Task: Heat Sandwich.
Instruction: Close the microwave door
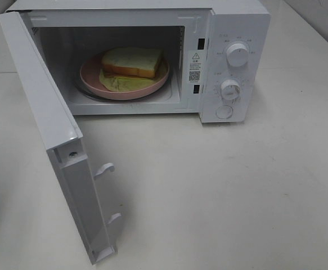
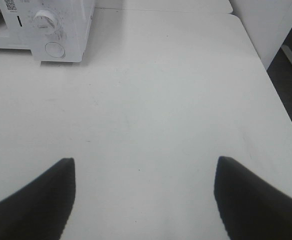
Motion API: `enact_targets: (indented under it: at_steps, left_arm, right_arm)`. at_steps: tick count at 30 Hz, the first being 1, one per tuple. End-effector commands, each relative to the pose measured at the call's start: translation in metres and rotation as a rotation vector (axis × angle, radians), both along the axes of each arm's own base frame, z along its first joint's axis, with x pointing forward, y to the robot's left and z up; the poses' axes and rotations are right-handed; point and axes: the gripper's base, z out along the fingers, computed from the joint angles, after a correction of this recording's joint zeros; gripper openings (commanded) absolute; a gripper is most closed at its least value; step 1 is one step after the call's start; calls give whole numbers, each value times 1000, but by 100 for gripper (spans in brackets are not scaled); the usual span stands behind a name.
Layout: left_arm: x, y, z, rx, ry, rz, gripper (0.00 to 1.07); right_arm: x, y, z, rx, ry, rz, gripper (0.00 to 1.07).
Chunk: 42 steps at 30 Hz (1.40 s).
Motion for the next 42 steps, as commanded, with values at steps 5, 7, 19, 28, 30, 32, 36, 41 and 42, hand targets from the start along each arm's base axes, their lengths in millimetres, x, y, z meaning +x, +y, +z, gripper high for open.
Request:
enact_targets:
  at_steps: [5, 7, 19, 28, 30, 32, 36, 41, 42]
  left_arm:
    - [21, 1, -19, 33, -130, -1, 0]
    - [29, 0, -28, 81, -149, -37, 0]
    - [55, -14, -46, 88, -196, -202, 0]
    - [74, -29, -61, -15, -228, -354, 0]
    - [80, -35, -64, -67, -237, -419, 0]
    - [83, -38, -67, -94, -228, -455, 0]
    - [88, -50, -72, -118, -204, -507, 0]
    - [94, -74, -76, -103, -193, -575, 0]
    - [94, -74, -76, -103, -193, -575, 0]
  right_arm:
    - [-4, -1, 1, -4, -42, -6, 74]
    - [-4, -1, 1, -4, -42, -6, 74]
    - [-4, -1, 1, -4, -42, -6, 74]
    - [-4, -1, 1, -4, -42, -6, 74]
    - [-4, -1, 1, -4, -42, -6, 74]
    - [-4, -1, 1, -4, -42, -6, 74]
    - [-4, -1, 1, -4, -42, -6, 74]
    - [-4, -1, 1, -4, -42, -6, 74]
    - [-4, -1, 1, -4, -42, -6, 74]
